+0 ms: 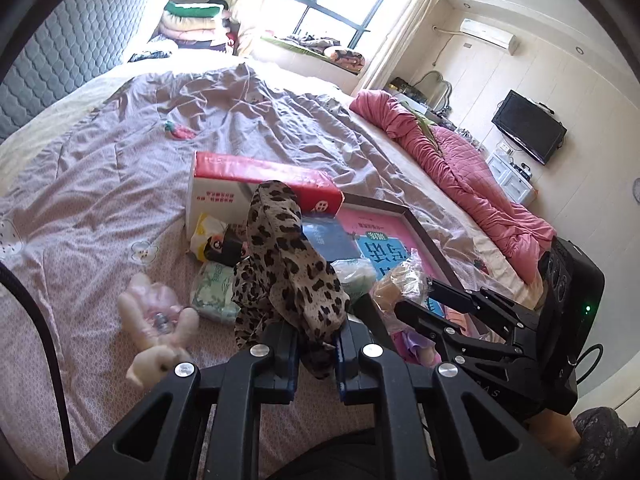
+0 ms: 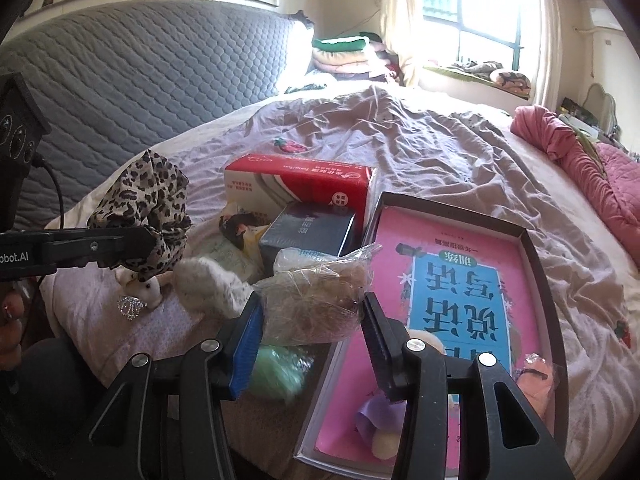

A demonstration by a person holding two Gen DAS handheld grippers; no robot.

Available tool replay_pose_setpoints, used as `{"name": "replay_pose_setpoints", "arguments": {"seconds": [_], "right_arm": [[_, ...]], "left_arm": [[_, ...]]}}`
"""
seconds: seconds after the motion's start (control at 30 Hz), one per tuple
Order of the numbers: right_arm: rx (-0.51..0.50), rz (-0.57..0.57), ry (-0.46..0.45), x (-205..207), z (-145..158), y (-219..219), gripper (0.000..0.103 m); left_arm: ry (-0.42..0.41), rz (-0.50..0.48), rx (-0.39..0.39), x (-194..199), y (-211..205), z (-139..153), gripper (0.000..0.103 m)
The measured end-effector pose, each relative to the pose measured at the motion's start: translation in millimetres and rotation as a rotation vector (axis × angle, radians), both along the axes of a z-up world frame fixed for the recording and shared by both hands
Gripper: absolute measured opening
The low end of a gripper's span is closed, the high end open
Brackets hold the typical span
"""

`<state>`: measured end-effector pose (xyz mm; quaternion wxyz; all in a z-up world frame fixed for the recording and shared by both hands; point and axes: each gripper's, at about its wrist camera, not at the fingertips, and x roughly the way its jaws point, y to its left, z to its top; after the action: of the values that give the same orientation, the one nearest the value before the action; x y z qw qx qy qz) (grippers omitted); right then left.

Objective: Organize soft objects
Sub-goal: 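Lift the leopard cloth with the left gripper while the right gripper carries the clear bag over the tray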

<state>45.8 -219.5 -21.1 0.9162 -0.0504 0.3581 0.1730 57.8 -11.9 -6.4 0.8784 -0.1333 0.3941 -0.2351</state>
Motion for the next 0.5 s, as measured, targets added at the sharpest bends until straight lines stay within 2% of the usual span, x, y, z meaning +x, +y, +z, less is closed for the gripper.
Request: {"name": "replay_pose_setpoints", "arguments": {"seconds": [0.5], "right_arm": [[0.05,-0.049,-0.055,-7.4,22.6,-24.4,0.049]], "left_arm": [[-0.048,-0.052,0.009,-9.7,-28.0,17.5,0.014]]}}
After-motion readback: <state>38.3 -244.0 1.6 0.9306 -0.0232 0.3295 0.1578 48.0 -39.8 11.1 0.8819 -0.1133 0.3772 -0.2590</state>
